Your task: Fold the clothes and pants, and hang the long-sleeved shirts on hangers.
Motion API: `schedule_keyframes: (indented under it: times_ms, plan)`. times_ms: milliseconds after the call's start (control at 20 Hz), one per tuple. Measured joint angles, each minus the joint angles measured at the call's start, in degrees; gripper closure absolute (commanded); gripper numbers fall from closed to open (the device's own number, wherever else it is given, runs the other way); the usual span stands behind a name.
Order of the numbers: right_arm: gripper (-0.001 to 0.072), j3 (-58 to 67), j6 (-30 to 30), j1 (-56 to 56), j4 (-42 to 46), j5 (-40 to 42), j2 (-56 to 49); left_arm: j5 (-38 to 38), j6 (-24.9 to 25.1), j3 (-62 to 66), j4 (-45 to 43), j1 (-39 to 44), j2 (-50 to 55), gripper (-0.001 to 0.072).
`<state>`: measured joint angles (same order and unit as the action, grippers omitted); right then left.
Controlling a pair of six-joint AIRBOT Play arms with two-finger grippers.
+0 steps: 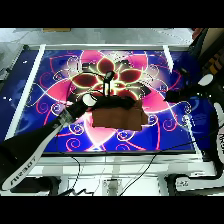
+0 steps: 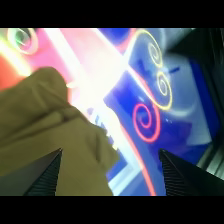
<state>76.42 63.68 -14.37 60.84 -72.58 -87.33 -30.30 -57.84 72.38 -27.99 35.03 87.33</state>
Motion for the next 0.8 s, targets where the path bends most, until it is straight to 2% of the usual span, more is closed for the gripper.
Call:
schedule_keyframes:
  times_ms: [50,100,300,500,550,600,700,800]
  plan:
    - [0.0158,-2.45,-2.86,-0.94,-3.23,-1.36,-0.26,-1.29,0.0,0.0,0.0,-1.51,-0.33,-0.0005]
    - [0.0083,-5.22,-5.16,-1.57,-6.73,-1.44,-0.52,-2.29,0.0,0.0,-0.02,-2.8,-0.55,-0.0005]
    - [0.0083,-15.23,-7.13,-0.24,-14.71,5.66,-0.96,-6.29,0.0,0.0,0.0,-6.47,-1.01,-0.0005]
    - [0.0083,-20.02,-4.13,4.42,-17.64,14.88,-2.36,-8.11,0.0,0.0,0.02,-7.28,-1.11,-0.0005]
    - [0.0083,-20.46,-3.41,5.75,-18.64,15.78,-3.21,-8.44,0.0,0.0,0.0,-7.32,-1.11,-0.0004]
    - [0.0126,-20.68,-2.93,7.21,-19.78,16.57,-4.15,-8.61,-0.02,0.0,0.02,-7.34,-1.11,-0.0005]
    - [0.0096,-20.68,-2.21,10.12,-21.57,16.15,-6.03,-8.85,-0.02,0.0,0.04,-7.45,-1.14,-0.0005]
    - [0.0096,-19.93,-2.01,13.22,-22.77,15.91,-7.28,-9.64,0.0,0.0,0.0,-7.45,-1.14,-0.0004]
